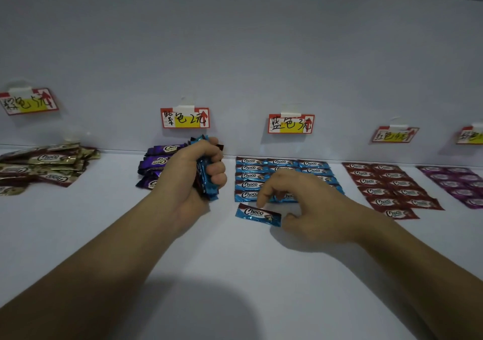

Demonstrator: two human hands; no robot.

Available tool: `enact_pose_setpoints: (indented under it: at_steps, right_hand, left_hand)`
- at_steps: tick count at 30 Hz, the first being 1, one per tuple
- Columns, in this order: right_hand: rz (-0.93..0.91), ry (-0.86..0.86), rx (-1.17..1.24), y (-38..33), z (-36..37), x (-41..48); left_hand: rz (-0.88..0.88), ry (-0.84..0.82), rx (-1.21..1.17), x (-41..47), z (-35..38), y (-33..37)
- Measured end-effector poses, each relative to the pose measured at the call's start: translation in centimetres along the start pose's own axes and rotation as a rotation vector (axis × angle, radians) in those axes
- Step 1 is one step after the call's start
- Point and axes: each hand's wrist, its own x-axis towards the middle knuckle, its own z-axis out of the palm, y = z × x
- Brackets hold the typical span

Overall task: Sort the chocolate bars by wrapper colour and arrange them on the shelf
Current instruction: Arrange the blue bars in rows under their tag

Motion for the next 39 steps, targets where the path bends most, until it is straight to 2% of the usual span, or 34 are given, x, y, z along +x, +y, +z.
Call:
enact_pose_setpoints:
  at_steps: [3, 6, 16, 25, 32, 34, 36, 39]
  right_hand:
    - [-0.031, 0.136, -0.029, -0.5, 1.6, 0.2]
    - [-0.007, 0.161, -0.063, -0.5, 2.4, 0.4]
    - [-0.038, 0.202, -0.139, -0.1, 3.0, 0.9]
    - [-0.036, 0.216, -0.149, -0.2, 3.0, 0.8]
    - [-0.04, 0.24, -0.127, 0.2, 3.1, 1.1]
    - [-0.01, 0.333, 0.038, -0.2, 2.8, 1.1]
    - [0.012, 0.437, 0.365, -0.8, 2.2, 1.0]
    - [0.029, 0.453, 0.747, -1.8, 1.4, 0.9]
  left_hand:
    - [-0.006, -0.009, -0.113, -0.2, 0.4, -0.2]
    - [0.021, 0.016, -0.127, -0.2, 0.7, -0.3]
    - [0.121, 0.123, 0.265, -0.8, 0.6, -0.8]
    - [0.089, 0.234, 0.339, -0.3, 0.0, -0.9]
    - [0.093, 0.197, 0.365, -0.3, -0.1, -1.2]
    - [0.111, 0.191, 0.395, -0.4, 0.0, -1.3]
    - [0.125, 0.184, 0.442, -0.5, -0.1, -1.4]
    - [0.163, 0.147, 0.521, -0.5, -0.1, -1.7]
